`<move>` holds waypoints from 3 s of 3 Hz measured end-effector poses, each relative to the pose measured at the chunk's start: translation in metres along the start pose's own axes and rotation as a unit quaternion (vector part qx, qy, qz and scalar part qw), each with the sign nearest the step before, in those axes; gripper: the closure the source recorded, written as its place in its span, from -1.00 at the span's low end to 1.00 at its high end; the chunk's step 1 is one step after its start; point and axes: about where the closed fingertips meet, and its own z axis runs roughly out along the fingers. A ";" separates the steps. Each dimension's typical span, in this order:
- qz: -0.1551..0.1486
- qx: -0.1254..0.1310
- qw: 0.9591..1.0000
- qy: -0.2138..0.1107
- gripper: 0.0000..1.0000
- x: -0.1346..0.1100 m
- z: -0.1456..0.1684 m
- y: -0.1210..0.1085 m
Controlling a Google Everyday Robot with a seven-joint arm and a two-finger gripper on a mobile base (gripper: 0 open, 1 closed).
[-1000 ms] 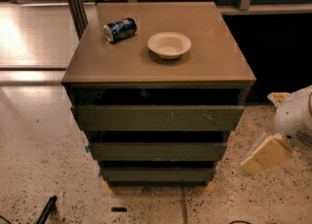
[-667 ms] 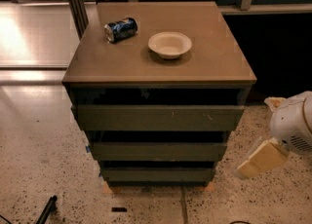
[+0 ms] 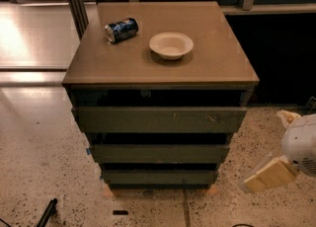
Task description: Open middle drawer
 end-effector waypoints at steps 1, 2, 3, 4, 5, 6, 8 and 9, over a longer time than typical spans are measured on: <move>0.070 0.014 0.997 -0.039 -1.00 0.033 0.037 0.001; 0.126 0.019 0.989 -0.080 -1.00 0.044 0.074 -0.008; 0.158 0.007 0.983 -0.092 -1.00 0.051 0.114 -0.008; 0.158 0.007 0.983 -0.092 -1.00 0.051 0.114 -0.008; 0.174 -0.001 0.980 -0.094 -1.00 0.064 0.129 -0.006; 0.207 -0.004 0.976 -0.073 -1.00 0.093 0.175 -0.007; 0.254 0.010 0.965 -0.061 -1.00 0.113 0.252 -0.014; 0.257 -0.008 0.963 -0.080 -1.00 0.108 0.280 -0.013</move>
Offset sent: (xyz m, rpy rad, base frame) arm 0.0422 -0.0215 -0.1285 0.3544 -0.0777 -0.3112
